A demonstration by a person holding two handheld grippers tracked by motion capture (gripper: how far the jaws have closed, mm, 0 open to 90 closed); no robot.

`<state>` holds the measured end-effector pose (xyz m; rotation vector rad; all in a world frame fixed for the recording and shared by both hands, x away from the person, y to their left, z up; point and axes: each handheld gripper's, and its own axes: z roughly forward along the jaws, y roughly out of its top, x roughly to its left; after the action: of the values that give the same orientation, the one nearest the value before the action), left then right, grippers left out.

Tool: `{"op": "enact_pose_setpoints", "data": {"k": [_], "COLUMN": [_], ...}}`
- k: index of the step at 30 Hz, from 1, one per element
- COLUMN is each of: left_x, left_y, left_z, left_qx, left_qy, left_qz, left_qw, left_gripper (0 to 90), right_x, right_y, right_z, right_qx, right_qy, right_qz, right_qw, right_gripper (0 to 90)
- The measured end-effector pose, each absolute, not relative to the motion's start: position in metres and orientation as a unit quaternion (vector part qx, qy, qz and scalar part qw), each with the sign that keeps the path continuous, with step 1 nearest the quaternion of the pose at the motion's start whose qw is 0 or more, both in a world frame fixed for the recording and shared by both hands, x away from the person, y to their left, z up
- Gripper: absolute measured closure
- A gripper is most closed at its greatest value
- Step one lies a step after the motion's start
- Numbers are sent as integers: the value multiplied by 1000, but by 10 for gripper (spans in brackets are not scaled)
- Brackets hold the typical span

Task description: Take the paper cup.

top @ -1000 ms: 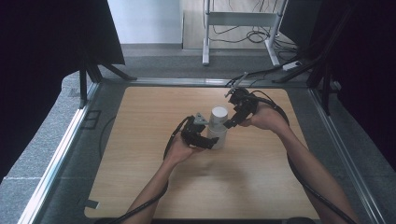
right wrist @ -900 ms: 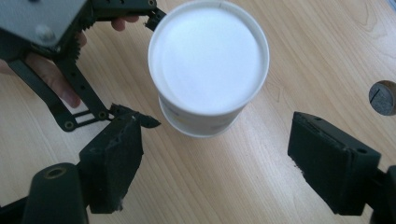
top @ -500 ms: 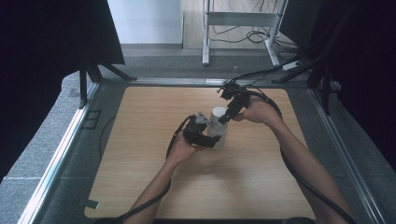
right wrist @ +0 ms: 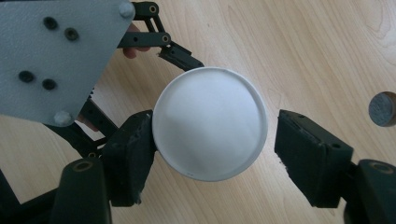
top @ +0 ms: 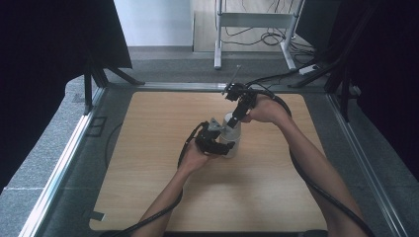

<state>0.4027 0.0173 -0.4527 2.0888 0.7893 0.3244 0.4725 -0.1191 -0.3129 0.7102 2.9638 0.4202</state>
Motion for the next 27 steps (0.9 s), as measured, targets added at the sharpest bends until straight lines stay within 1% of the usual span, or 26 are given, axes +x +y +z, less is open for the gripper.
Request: {"op": "enact_pose_setpoints", "data": {"k": [8, 14, 24, 27], "left_x": [402, 401, 400, 401], "left_y": [17, 16, 14, 15], "left_z": [-452, -452, -454, -455], "left_qx": [838, 840, 849, 848], "left_qy": [314, 311, 304, 305], "left_qz": [133, 139, 148, 144], "left_qw": [426, 422, 406, 409], "left_gripper": [243, 243, 241, 213], "right_x": [475, 477, 476, 475], "right_y": [-109, -103, -102, -104], "right_z": [-310, -307, -294, -290], "right_qx": [222, 216, 214, 217], "right_qy": [969, 973, 974, 972], "right_qz": [108, 75, 75, 79], "right_qw": [22, 23, 30, 30], "right_gripper": [364, 370, 372, 373]}}
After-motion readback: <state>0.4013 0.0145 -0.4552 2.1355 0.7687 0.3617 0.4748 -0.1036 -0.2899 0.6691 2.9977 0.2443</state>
